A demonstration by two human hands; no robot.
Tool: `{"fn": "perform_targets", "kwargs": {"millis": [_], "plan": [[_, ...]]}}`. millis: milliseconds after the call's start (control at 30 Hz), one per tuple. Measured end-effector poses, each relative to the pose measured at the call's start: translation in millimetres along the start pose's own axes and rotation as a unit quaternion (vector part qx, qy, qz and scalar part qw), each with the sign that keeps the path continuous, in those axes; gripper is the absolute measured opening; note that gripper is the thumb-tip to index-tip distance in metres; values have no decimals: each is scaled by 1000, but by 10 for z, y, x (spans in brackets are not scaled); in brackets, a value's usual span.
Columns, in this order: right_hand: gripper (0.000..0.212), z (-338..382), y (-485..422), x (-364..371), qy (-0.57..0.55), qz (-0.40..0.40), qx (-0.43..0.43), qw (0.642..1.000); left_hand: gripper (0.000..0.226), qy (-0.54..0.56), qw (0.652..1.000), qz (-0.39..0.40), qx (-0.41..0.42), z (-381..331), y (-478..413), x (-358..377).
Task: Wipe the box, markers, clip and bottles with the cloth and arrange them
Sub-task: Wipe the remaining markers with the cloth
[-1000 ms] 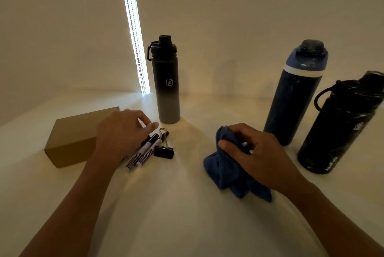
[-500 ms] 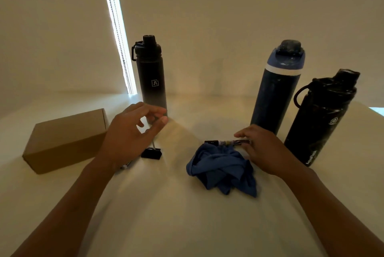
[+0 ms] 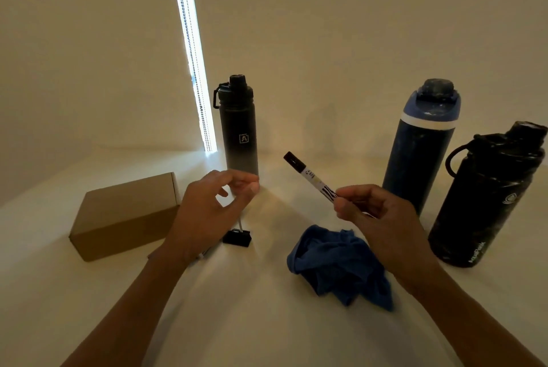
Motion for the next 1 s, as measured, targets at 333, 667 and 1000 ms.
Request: {"fn": "perform_targets", "kwargs": {"millis": [333, 667, 1000], "plan": [[10, 150, 228, 308, -28, 34, -8, 999, 16, 104, 992, 70, 10, -255, 64, 219], [16, 175, 275, 388, 15, 100, -43, 994, 15, 164, 985, 44, -33, -284, 69, 229], [30, 155, 153, 103, 293, 221, -116, 923, 22, 207, 976, -11, -68, -168, 46, 157]]}}
Point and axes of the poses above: each hand's wrist, its own y-axis away from the middle knuckle, its own x-axis out of the palm, z = x × y, the point moved 4 cm from there along -y, towards the middle knuckle, and after that the axes turned 5 degrees about x, right-handed, at the moved point
